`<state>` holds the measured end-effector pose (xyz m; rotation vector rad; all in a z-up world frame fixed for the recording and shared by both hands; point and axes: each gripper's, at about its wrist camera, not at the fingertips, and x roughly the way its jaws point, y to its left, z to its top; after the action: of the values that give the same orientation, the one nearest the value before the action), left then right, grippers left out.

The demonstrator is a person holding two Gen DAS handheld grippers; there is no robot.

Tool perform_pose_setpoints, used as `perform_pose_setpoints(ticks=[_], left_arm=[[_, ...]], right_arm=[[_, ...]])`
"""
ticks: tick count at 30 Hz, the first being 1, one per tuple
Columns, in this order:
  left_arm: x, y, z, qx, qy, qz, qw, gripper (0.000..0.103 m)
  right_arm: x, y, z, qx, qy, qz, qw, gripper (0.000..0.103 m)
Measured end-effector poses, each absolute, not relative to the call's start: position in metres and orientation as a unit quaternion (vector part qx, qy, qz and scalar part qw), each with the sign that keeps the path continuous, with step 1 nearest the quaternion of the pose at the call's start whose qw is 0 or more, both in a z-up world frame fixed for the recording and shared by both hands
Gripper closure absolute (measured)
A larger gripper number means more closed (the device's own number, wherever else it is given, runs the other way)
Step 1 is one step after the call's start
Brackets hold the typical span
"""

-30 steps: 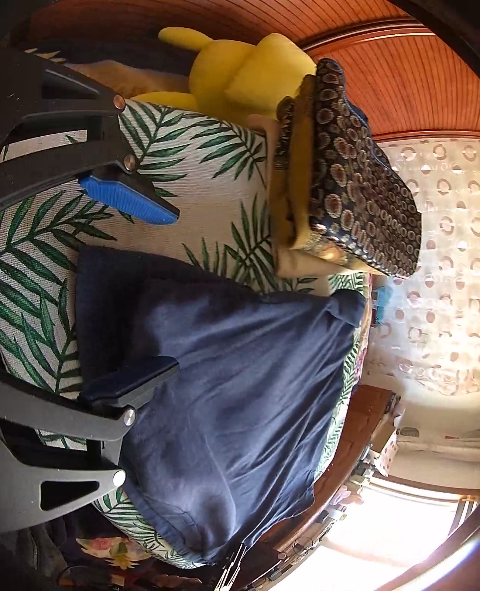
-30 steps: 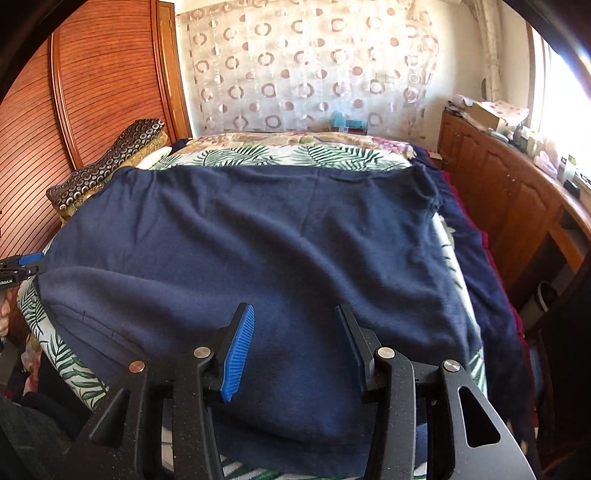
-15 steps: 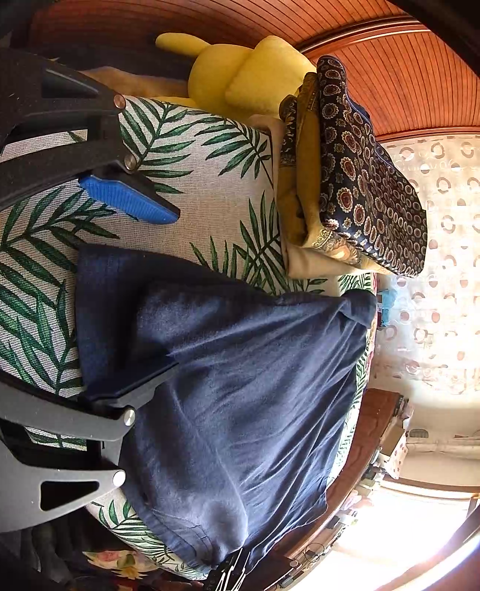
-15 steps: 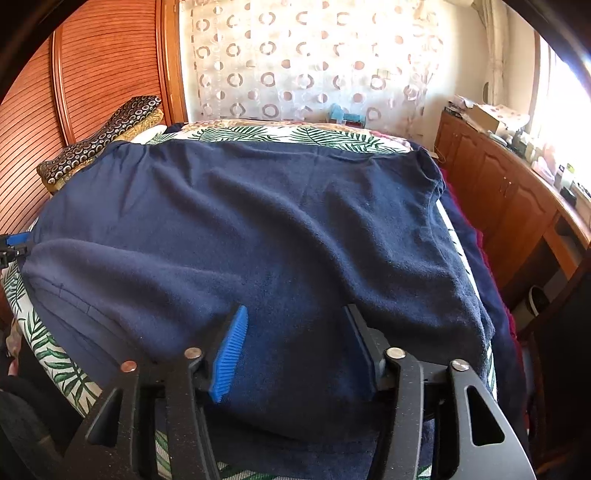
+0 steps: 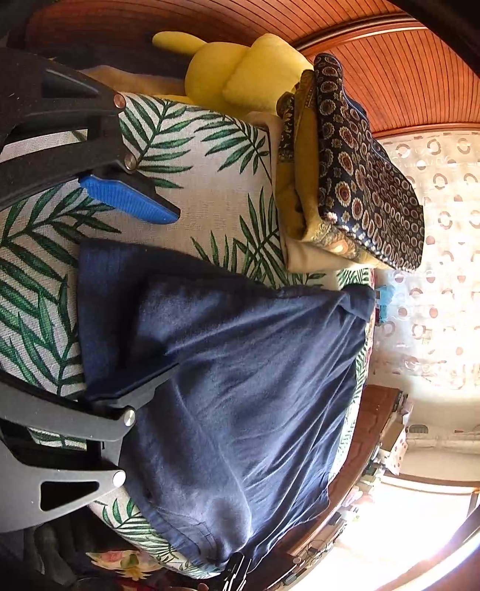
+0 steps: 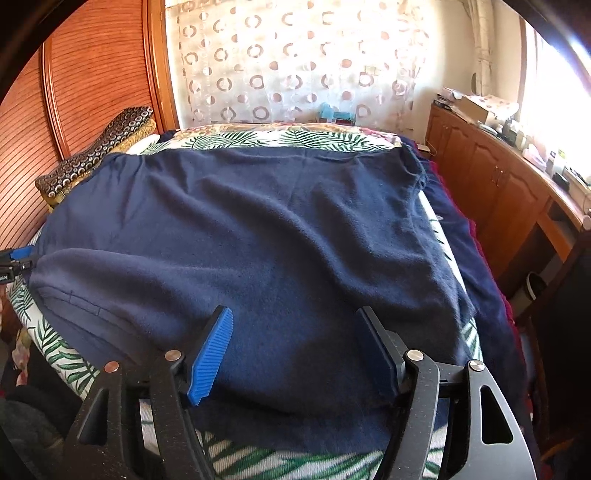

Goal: Fold small clothes

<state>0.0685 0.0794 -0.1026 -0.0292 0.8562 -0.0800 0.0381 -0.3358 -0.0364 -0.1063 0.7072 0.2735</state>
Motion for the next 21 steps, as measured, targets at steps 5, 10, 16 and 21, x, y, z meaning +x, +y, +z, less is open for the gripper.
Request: perform_pose_setpoints(ticks=[5,10,16,21], left_arm=[[0.068,0.074,-0.100,-0.014,0.412,-0.059,0.909,0.068],[0.071,0.066,-0.098,-0.011,0.420,-0.082,0.904,0.090],[0.067,0.055,-0.072,-0.036,0.383,-0.108,0.917,0.093],[0.077,0.030,-0.026,-0.031,0.333,-0.141,0.932,0.093]], right_arm=[[0.029,-0.345,-0.036,-0.039,0.344,0.128,0.930,0.032],[0.031,-0.354,-0.038,-0.042,0.345,0.113,0.931,0.032],[0.027,-0.374,-0.031,-0.020,0.333,0.106,0.937,0.032],[0.020,-0.384,-0.032,-0.018,0.335,0.104,0.936,0.032]])
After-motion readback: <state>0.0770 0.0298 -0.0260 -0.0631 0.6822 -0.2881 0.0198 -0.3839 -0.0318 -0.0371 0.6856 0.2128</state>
